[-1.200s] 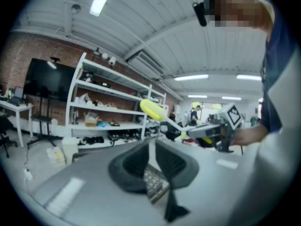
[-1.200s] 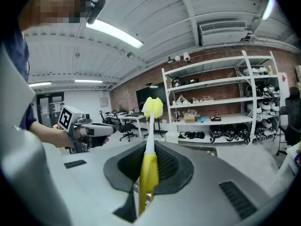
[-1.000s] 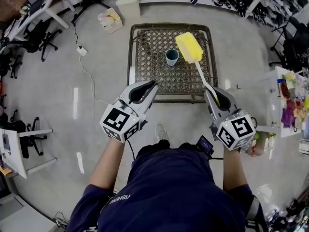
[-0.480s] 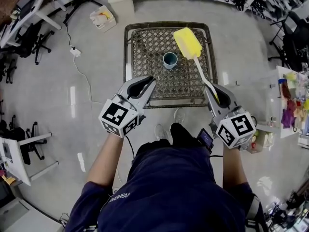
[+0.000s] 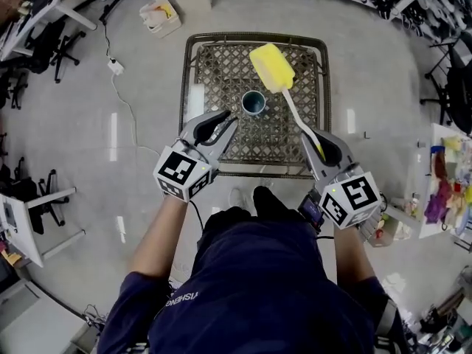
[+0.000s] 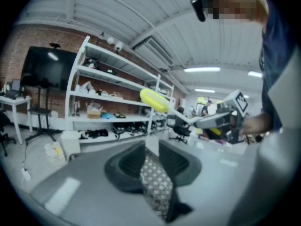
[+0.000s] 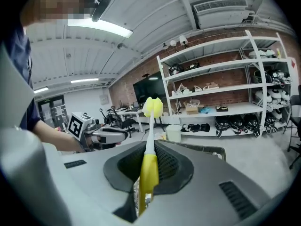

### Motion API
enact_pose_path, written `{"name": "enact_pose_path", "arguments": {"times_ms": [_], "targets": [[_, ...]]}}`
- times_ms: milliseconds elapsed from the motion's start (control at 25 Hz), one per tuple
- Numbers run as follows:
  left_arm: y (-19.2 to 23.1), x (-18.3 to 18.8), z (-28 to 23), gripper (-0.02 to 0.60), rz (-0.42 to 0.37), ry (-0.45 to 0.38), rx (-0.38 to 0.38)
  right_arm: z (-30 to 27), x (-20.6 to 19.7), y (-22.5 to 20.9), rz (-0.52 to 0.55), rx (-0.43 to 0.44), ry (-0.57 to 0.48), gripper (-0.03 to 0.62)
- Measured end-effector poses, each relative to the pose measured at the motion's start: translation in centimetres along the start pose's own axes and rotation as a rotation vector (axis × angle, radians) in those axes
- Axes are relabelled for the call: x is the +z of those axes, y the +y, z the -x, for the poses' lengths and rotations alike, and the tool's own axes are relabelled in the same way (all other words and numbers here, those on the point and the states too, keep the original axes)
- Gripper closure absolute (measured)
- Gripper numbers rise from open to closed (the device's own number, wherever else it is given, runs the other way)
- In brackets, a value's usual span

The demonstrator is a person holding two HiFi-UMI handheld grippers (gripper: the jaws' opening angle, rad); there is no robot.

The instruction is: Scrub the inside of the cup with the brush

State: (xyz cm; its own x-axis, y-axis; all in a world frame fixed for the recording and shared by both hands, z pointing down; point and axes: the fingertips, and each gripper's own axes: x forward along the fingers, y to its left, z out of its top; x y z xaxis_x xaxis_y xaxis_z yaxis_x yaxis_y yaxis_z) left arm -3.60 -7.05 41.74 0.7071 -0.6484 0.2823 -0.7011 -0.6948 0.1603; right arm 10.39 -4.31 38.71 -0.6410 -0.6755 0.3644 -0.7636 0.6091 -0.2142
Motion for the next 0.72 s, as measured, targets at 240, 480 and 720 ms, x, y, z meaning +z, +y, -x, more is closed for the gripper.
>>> {"name": "enact_pose_path", "arguments": {"times_ms": [240, 480, 720], "targets": [[2.3, -5.4, -4.3, 0.358, -0.018, 0.091, 0.034, -2.6, -1.4, -3.4, -0.015, 0.06, 0.065, 0.565], [4.1, -12.3, -8.3, 0.244, -0.03, 0.187, 0.035, -3.9, -3.6, -6.0, -0.044, 0.07, 0.134, 0.565], [5.9, -18.6, -11.0, 0.198, -0.032, 0.278, -0.003, -5.3, -5.9, -7.2, -0.062, 0.046, 0.187, 0.565]]}}
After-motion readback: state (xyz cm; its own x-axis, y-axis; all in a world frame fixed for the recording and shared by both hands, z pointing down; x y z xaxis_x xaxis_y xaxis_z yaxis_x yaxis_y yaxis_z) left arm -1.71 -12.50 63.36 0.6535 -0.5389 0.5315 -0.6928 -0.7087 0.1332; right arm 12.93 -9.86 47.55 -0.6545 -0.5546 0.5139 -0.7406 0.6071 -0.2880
